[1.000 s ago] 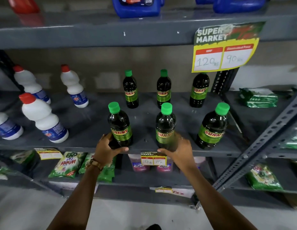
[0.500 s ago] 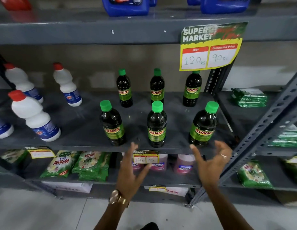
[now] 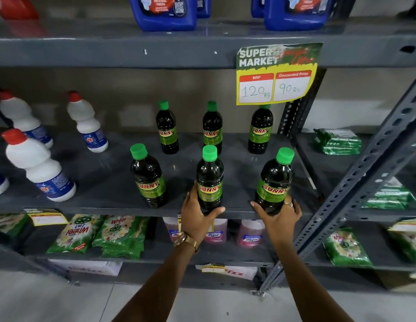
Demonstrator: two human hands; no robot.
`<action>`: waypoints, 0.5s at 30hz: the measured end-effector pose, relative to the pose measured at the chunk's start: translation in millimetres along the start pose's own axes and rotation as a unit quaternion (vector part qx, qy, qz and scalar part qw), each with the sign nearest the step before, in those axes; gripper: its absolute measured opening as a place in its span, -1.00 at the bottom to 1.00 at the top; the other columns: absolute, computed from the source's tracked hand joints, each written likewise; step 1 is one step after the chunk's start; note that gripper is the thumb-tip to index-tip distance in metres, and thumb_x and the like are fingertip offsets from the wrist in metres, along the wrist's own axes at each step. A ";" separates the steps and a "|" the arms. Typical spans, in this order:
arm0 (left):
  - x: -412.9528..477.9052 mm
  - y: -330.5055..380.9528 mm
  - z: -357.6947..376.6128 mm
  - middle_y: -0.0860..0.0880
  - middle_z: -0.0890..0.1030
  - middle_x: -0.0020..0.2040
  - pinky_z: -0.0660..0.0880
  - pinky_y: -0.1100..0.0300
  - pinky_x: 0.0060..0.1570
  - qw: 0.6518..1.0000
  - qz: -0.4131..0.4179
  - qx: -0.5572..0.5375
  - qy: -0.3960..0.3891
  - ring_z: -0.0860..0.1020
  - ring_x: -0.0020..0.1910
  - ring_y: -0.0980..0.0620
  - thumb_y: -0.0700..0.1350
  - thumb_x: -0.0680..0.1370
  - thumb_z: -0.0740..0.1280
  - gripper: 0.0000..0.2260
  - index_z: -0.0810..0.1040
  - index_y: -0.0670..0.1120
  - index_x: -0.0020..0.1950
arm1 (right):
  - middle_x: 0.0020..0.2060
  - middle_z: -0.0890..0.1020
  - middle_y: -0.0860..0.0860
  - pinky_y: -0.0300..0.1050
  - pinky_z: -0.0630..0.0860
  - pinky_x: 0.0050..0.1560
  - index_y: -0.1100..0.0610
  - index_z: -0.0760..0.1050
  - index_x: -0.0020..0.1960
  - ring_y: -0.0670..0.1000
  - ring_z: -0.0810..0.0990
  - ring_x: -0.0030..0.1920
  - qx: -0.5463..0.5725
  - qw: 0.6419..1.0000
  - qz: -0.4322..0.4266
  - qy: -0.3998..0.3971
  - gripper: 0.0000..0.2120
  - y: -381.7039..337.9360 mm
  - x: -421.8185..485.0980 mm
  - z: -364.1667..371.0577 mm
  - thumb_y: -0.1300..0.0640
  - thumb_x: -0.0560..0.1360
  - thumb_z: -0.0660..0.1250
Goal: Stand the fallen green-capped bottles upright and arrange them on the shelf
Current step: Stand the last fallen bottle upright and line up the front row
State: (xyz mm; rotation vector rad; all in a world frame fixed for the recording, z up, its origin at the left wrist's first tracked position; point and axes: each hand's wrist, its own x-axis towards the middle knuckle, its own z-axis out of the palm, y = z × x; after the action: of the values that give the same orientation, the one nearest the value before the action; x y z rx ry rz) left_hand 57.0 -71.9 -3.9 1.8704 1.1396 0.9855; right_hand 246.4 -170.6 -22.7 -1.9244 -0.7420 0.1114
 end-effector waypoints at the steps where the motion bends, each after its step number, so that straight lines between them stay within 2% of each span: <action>1: -0.3 -2.1 1.1 -0.07 0.51 0.26 0.45 -0.08 0.21 1.000 0.006 0.002 0.004 0.44 0.25 -0.06 0.20 0.22 0.51 -0.17 0.29 -0.03 0.39 | 0.20 0.58 0.17 0.06 0.04 0.44 0.22 0.41 0.27 0.23 0.22 0.43 -0.002 1.000 -0.003 0.000 -0.27 -0.7 -2.4 0.6 -0.09 0.25 0.58; 5: -3.8 -9.8 3.2 -0.07 0.54 0.21 0.44 -0.05 0.21 1.000 0.013 0.007 0.007 0.44 0.24 -0.08 0.13 0.26 0.53 -0.26 0.36 -0.08 0.34 | 0.22 0.55 0.22 0.14 0.05 0.46 0.27 0.38 0.30 0.25 0.23 0.43 -0.032 0.999 -0.006 -0.009 -0.22 -0.9 -11.2 5.2 -0.14 0.26 0.54; 9: -6.2 -7.1 0.5 -0.07 0.51 0.25 0.40 0.03 0.23 1.000 0.000 0.019 -0.007 0.41 0.27 -0.07 0.15 0.25 0.53 -0.21 0.31 -0.05 0.38 | 0.25 0.52 0.27 0.19 0.04 0.47 0.32 0.33 0.35 0.26 0.30 0.40 -0.047 0.998 -0.016 -0.028 -0.11 -1.3 -16.6 4.9 -0.30 0.26 0.35; 12: -7.4 0.1 -7.0 -0.08 0.44 0.33 0.40 -0.09 0.28 0.999 -0.021 0.036 -0.030 0.37 0.33 -0.09 0.15 0.22 0.54 -0.09 0.18 -0.03 0.45 | 0.32 0.48 0.23 0.16 -0.01 0.50 0.28 0.21 0.45 0.21 0.27 0.44 -0.025 0.998 -0.026 -0.054 -0.04 -6.3 -19.0 -1.6 -0.30 0.28 0.38; 15: -16.8 2.7 -18.9 0.00 0.24 0.48 0.25 -0.14 0.40 0.999 -0.001 0.025 -0.043 0.19 0.46 -0.10 0.10 0.29 0.54 0.03 -0.09 0.00 0.52 | 0.52 0.21 0.16 0.14 0.00 0.52 0.12 -0.11 0.57 0.13 0.12 0.53 0.098 0.995 -0.010 -0.013 0.13 -8.7 -30.4 -15.2 -0.44 0.28 0.33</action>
State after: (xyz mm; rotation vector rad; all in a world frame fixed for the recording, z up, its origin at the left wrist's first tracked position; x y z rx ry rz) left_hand 36.2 -84.8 2.9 1.9318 1.1236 0.8756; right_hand 224.0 -196.6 -15.5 -1.7325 -0.7394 0.1907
